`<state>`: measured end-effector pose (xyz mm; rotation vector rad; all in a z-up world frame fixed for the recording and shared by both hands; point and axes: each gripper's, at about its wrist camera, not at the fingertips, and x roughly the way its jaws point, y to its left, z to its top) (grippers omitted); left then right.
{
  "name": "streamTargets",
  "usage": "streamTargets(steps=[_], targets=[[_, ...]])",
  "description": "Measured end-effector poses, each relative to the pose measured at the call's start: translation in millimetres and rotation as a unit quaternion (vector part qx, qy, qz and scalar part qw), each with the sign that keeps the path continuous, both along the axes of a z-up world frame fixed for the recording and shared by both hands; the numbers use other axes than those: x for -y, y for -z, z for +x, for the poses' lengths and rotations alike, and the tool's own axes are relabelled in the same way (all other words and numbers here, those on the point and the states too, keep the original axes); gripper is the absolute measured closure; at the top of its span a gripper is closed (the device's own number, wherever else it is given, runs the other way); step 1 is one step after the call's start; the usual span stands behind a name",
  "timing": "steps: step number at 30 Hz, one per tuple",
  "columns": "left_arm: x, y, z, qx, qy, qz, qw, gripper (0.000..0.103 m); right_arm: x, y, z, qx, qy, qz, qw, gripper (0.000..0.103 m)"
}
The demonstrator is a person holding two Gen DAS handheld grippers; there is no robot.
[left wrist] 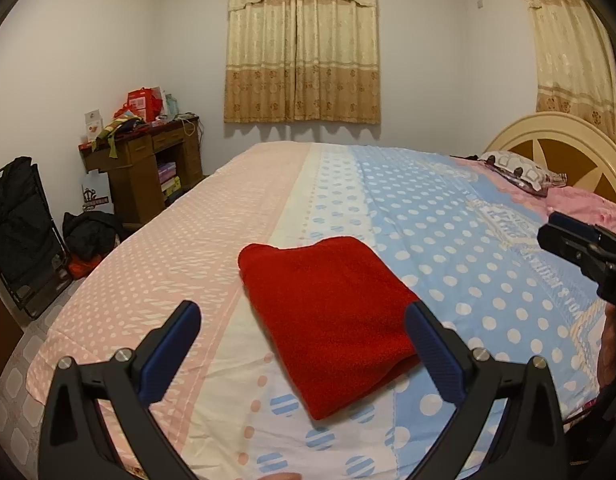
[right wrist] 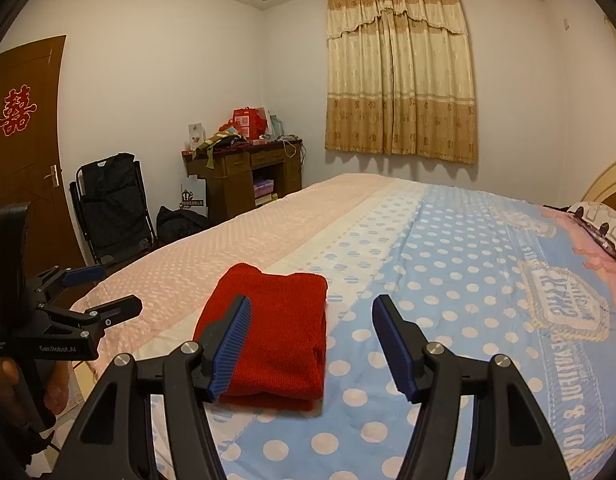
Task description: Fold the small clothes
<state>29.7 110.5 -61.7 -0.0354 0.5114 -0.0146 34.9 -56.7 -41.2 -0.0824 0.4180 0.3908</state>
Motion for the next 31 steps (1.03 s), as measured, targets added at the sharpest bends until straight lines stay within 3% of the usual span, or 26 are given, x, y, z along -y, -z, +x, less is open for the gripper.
streamTargets(steps=[31], targets=[[-15, 3, 1, -0.004, -0.015, -0.002, 0.9999, 0.000, -13, 3, -7, -0.005, -0.012, -0.009, 1.000, 0.039]])
